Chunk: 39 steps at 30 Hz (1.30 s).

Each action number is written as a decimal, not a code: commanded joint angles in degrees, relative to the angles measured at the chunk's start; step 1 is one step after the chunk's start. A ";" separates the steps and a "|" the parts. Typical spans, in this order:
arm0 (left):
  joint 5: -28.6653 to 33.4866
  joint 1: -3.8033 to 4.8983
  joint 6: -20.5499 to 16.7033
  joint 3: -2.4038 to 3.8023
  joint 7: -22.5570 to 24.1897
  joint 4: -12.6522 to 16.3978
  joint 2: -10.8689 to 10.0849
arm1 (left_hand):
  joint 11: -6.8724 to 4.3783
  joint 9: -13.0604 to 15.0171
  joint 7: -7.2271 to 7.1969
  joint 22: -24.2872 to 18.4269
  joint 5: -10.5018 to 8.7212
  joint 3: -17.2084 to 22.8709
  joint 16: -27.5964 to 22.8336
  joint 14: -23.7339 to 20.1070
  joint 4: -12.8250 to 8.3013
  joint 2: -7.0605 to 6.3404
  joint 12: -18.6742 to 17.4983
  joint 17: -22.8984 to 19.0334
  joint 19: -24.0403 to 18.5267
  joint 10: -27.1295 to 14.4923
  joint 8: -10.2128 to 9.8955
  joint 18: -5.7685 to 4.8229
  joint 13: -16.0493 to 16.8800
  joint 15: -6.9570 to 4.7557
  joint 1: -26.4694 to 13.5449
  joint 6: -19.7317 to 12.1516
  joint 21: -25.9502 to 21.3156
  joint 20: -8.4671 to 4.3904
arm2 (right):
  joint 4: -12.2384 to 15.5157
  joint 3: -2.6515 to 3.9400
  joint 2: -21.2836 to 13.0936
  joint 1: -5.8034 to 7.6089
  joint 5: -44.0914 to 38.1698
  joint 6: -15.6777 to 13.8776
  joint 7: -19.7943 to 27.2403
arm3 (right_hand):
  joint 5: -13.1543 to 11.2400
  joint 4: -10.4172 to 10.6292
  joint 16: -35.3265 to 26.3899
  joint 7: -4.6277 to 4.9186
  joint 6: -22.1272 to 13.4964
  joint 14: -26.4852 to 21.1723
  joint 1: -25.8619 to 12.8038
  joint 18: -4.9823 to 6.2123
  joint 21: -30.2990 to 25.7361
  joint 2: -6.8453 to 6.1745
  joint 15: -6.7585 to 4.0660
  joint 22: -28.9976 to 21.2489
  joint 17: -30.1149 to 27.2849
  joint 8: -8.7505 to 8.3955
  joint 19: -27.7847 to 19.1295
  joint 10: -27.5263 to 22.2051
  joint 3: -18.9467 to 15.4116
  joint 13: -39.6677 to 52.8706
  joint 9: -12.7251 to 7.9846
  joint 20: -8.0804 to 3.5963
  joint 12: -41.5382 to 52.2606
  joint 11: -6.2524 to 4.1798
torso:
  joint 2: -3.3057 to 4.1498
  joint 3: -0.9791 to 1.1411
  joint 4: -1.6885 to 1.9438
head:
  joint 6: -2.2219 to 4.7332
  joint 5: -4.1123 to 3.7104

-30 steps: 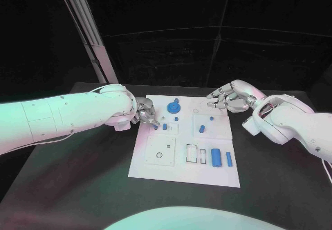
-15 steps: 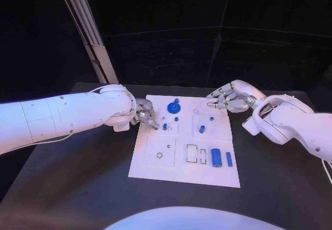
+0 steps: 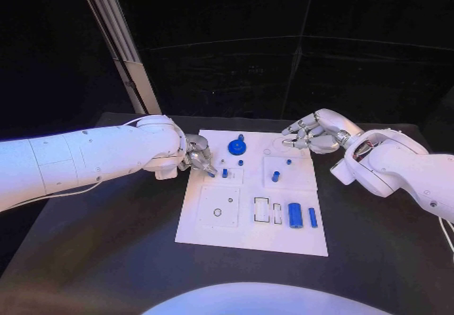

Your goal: Assemble the parts on the task board

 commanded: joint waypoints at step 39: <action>1.30 -0.16 1.65 -0.17 -2.53 -1.73 1.97 | -0.91 -0.51 -1.31 1.98 0.07 1.33 0.36 5.96 -1.69 -1.70 0.83 15.10 1.08 1.36 0.26 -0.81 0.98 -1.16 -7.34 3.19 0.92 -0.88 | -0.23 0.02 0.23 0.10 -0.08 0.36 0.34 | 0.34 0.45 -0.78 0.01 -0.12 -0.45 0.21 0.60 -0.51 0.52 0.07 -0.51 -0.61 0.03 -0.71 -0.48 -0.23 -0.18 0.01 -0.19 -0.33 -0.08 | -0.01 0.00 0.03 | -0.55 -0.38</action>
